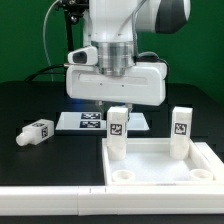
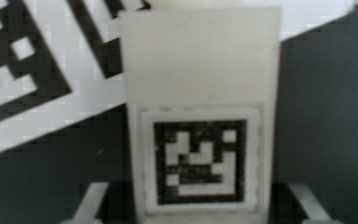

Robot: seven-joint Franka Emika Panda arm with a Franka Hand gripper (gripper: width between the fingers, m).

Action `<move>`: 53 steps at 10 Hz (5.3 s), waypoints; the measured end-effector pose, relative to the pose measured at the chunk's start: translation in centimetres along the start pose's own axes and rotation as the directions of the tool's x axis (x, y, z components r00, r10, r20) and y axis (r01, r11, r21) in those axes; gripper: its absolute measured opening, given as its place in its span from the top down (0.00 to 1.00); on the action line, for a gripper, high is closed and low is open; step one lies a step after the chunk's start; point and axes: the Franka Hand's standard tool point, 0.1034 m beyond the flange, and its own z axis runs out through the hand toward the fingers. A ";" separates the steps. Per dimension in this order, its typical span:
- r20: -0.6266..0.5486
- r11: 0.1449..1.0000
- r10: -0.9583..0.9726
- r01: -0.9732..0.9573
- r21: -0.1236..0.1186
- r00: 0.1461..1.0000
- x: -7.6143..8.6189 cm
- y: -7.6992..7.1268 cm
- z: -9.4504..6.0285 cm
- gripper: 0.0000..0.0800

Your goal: Assemble square table

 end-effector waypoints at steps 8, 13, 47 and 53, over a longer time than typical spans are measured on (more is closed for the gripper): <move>-0.050 0.999 -0.004 0.002 -0.033 0.999 2.0 7.0 1.3 0.64; -0.066 0.999 -0.035 0.033 -0.041 0.997 1.8 5.9 1.3 0.64; 0.816 0.996 -0.017 -0.063 0.065 0.578 -0.5 4.8 -0.3 0.19; 0.825 0.996 0.006 -0.081 0.049 0.565 -0.8 5.1 0.0 0.19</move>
Offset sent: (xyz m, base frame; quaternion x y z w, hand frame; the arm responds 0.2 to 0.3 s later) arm 0.0205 -0.0575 -0.0283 0.0444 0.0266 -0.0354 0.9980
